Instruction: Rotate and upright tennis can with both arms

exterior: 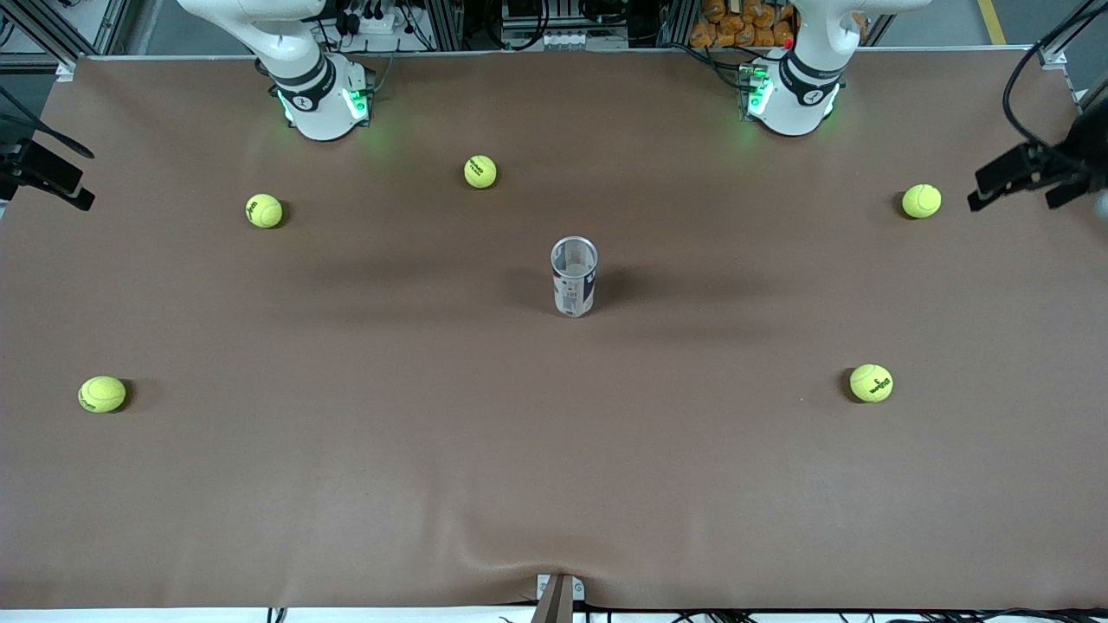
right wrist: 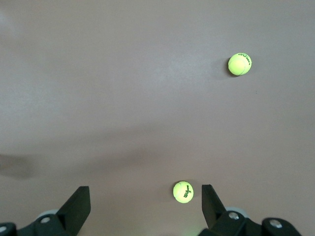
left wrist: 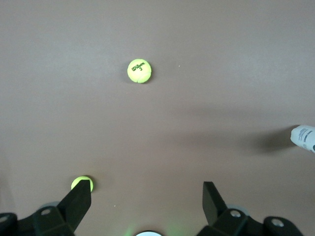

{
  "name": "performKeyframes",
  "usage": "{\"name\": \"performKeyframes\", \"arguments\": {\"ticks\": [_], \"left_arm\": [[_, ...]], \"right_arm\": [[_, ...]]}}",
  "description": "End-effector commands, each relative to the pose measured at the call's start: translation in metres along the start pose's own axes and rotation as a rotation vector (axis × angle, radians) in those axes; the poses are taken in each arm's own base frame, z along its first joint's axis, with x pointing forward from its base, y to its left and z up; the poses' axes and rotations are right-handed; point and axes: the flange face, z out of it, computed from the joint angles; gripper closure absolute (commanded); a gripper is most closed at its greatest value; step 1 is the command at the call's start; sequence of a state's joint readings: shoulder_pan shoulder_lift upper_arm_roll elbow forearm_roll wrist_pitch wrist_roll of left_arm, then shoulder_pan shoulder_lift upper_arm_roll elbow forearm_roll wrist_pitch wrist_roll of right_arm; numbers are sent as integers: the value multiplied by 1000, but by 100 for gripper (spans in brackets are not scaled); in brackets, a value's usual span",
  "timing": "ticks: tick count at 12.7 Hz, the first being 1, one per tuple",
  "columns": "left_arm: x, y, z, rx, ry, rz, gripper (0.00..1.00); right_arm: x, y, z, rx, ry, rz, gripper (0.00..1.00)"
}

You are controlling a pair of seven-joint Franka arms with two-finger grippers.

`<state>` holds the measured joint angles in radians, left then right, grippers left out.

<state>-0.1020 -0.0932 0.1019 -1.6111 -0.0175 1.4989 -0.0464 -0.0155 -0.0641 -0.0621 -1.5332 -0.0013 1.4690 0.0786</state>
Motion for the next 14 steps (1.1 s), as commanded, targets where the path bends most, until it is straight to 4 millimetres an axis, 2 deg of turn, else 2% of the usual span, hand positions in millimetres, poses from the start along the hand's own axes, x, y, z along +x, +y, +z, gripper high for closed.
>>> {"name": "performKeyframes", "arguments": {"ticks": [1,4,5,7,8,11,12,14], "left_arm": [[-23,-2,8,22,-8,-2,0],[-1,-1,4,52,30,9,0],[-1,-1,3,54,33,21,0],[-5,9,-20,40,81,18,0],[-4,11,-18,48,78,44,0],[0,-8,-8,51,55,64,0],[2,-25,-6,45,51,41,0],[1,-29,-2,39,39,43,0]], "right_arm": [[-3,1,-4,2,8,20,0],[-2,0,-4,2,6,20,0],[-3,0,-5,2,8,20,0],[-3,0,-5,2,8,18,0],[-3,0,-5,2,8,18,0],[-3,0,-5,2,6,18,0],[-3,0,-5,2,6,18,0],[-3,-1,-5,2,5,15,0]]}}
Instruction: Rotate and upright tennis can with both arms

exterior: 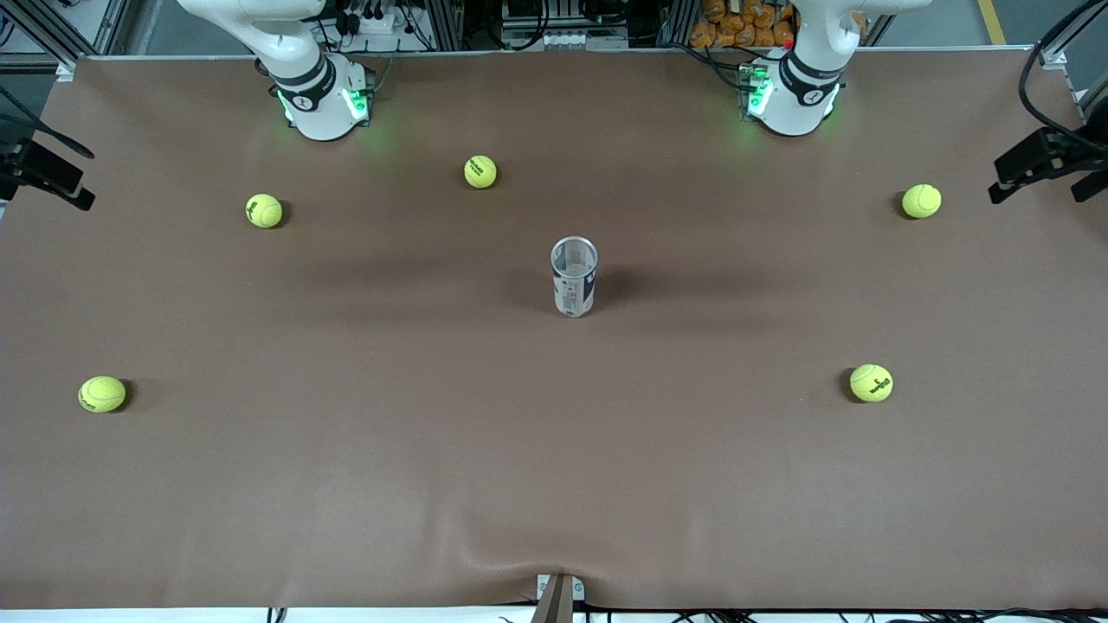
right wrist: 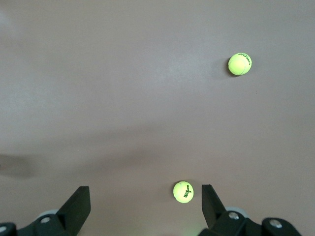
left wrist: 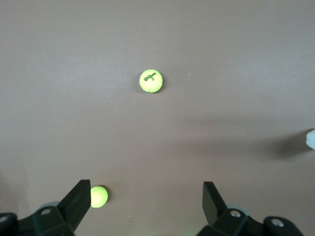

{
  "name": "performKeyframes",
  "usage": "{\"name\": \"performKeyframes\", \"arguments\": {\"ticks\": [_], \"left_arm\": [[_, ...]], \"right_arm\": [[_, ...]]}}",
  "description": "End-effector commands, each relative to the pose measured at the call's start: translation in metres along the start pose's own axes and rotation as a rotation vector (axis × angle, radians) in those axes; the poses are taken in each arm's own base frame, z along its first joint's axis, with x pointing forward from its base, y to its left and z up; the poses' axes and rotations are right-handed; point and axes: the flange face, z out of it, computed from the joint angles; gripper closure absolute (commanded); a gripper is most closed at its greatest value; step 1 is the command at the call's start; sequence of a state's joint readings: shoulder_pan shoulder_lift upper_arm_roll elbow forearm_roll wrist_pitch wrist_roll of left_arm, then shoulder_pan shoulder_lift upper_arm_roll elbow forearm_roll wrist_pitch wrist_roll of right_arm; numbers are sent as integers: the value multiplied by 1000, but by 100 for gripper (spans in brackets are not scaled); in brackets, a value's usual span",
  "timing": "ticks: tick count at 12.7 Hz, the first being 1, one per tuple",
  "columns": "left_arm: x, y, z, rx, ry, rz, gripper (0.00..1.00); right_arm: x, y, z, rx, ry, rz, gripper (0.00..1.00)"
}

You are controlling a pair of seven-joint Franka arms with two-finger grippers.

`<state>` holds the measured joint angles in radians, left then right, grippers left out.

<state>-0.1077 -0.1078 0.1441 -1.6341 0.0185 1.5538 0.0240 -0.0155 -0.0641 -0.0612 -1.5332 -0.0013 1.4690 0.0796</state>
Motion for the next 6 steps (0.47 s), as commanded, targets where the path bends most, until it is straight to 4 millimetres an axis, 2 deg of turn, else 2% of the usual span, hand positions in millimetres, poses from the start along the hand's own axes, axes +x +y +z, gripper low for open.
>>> {"name": "performKeyframes", "arguments": {"ticks": [1,6], "left_arm": [[0,-1,1,10,-9,6,0],[1,0,5,9,-17,6,0]], "right_arm": [[-4,0,-5,0,3,8,0],[-4,0,-7,-3,8,-24,0]]}}
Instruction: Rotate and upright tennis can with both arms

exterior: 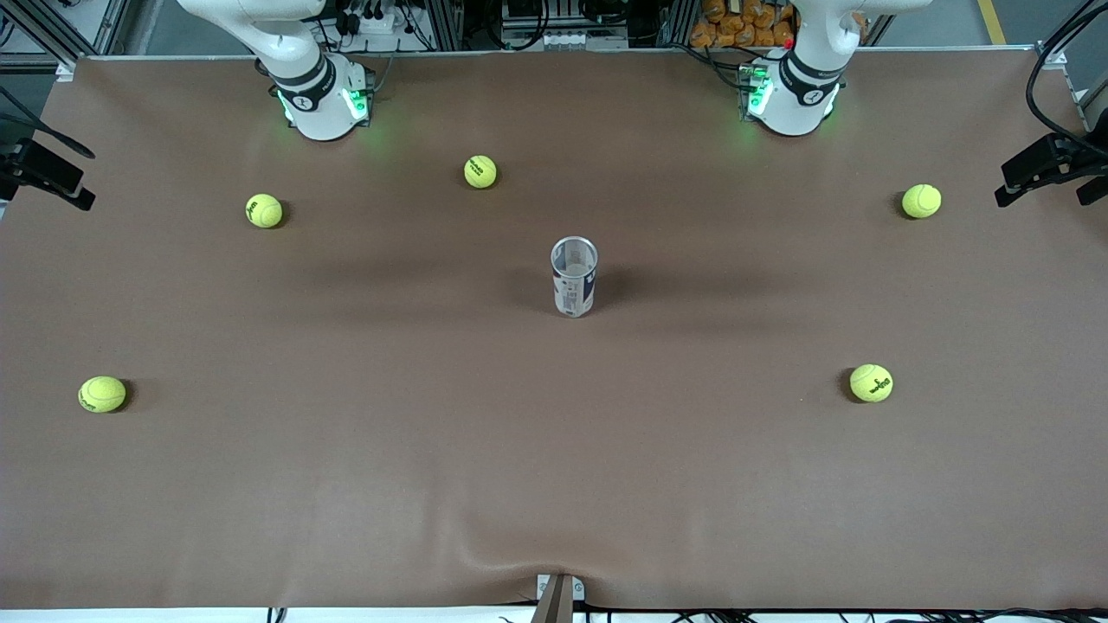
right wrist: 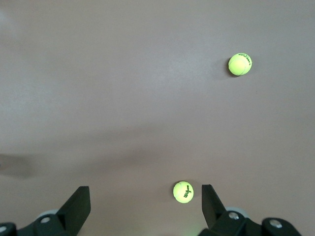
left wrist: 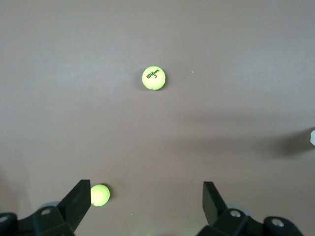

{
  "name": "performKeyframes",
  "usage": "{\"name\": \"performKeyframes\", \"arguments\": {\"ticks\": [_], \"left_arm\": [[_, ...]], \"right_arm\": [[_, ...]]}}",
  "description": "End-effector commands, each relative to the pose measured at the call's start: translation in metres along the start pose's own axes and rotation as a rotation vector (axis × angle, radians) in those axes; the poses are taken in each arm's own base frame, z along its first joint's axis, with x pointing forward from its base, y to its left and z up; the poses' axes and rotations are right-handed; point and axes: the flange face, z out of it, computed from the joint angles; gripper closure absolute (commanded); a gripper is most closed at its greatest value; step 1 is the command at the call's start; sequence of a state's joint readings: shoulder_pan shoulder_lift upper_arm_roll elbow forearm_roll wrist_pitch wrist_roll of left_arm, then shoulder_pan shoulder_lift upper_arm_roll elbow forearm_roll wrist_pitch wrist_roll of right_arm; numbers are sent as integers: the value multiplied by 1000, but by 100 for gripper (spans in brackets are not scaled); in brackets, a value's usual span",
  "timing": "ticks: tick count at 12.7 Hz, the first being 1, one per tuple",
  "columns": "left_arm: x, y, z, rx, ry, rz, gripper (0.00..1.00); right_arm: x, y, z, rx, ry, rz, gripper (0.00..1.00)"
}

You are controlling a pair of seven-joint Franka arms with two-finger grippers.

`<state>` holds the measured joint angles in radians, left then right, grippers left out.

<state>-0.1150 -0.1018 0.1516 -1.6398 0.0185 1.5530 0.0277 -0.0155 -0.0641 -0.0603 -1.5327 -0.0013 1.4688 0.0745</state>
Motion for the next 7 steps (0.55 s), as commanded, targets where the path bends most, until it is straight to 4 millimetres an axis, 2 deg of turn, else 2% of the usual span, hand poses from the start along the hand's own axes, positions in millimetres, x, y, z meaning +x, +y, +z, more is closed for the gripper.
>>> {"name": "performKeyframes", "arguments": {"ticks": [1,7], "left_arm": [[-1,0,-1,9,-6,3,0],[1,1,0,7,-10,-1,0]], "right_arm": [[-3,1,-6,-3,8,-48,0],[-2,0,-4,-3,6,-79,0]]}}
